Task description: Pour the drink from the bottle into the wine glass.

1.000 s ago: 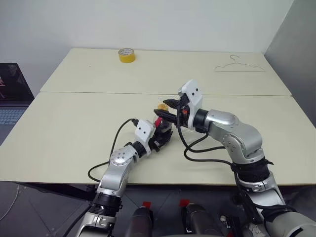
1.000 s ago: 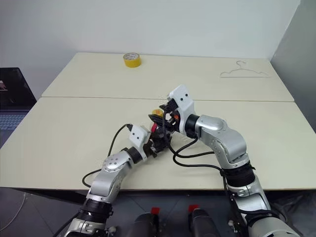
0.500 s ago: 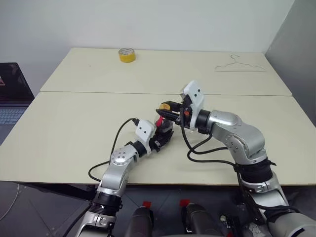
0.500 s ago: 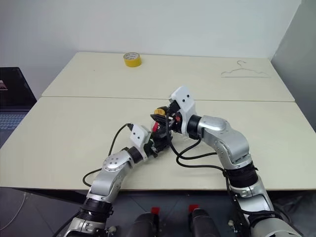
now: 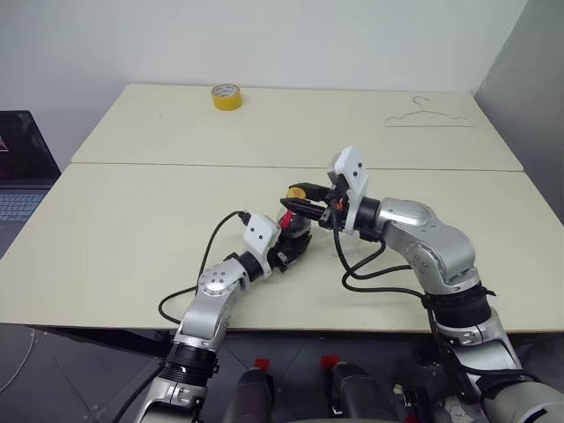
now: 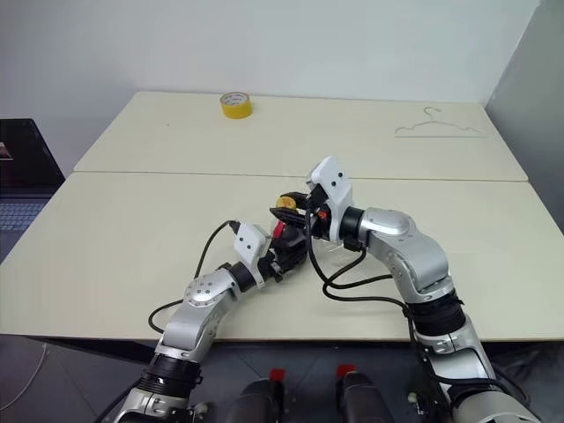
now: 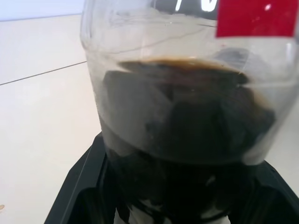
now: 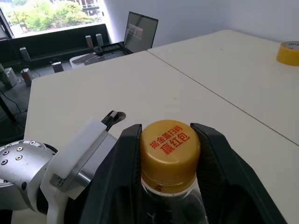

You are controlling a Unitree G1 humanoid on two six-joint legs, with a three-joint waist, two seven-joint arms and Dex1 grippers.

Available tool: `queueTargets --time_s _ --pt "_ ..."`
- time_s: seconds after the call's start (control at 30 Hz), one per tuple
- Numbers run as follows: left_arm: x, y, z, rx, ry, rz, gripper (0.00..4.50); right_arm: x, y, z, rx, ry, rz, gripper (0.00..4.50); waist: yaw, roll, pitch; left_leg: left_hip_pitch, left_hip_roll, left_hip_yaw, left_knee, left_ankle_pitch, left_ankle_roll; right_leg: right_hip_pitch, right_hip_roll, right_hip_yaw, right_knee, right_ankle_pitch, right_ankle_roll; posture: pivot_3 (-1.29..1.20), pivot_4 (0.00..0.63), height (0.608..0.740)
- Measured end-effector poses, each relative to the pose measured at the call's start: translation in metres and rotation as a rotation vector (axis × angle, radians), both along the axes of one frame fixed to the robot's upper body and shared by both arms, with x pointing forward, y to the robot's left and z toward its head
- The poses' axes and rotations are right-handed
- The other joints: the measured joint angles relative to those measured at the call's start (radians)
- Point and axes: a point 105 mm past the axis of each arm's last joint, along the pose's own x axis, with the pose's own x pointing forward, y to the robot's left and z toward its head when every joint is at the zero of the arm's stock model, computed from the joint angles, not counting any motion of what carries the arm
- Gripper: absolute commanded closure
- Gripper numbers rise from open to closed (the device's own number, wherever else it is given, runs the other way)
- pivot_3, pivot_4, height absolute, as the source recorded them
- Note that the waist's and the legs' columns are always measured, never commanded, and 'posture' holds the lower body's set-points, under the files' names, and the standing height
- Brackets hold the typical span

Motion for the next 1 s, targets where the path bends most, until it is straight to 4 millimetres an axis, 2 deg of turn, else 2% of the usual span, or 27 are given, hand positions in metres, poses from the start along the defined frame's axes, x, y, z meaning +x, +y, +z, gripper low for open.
queueTargets --time_s 0.43,0.73,1.0 --pt "-0.001 -0.0025 0.0 0.002 -0.002 -0.011 1.87 -0.0034 -0.0077 -0.0023 -0.049 -0.105 0.075 3.22 0.001 0.0 0.0 0.0 -0.001 0.0 0.0 0.0 0.0 0.0 0.0 0.0 0.0 0.0 0.0 0.0 0.15 0.74" --pt "-0.0008 -0.0022 0.0 0.001 -0.002 -0.008 1.87 0.0017 -0.0065 -0.0012 0.009 -0.006 0.033 3.22 -0.002 0.0 0.0 0.0 -0.001 0.0 0.0 0.0 0.0 0.0 0.001 0.0 0.0 0.001 0.001 0.0 0.15 0.74" --pt "-0.0006 -0.0024 0.0004 0.001 -0.003 -0.009 1.87 0.0029 -0.0085 -0.0006 0.024 0.015 0.023 3.22 -0.002 0.0 0.0 0.0 -0.001 0.001 0.0 0.0 0.0 0.0 0.001 0.0 0.0 0.001 0.001 0.0 0.15 0.74"
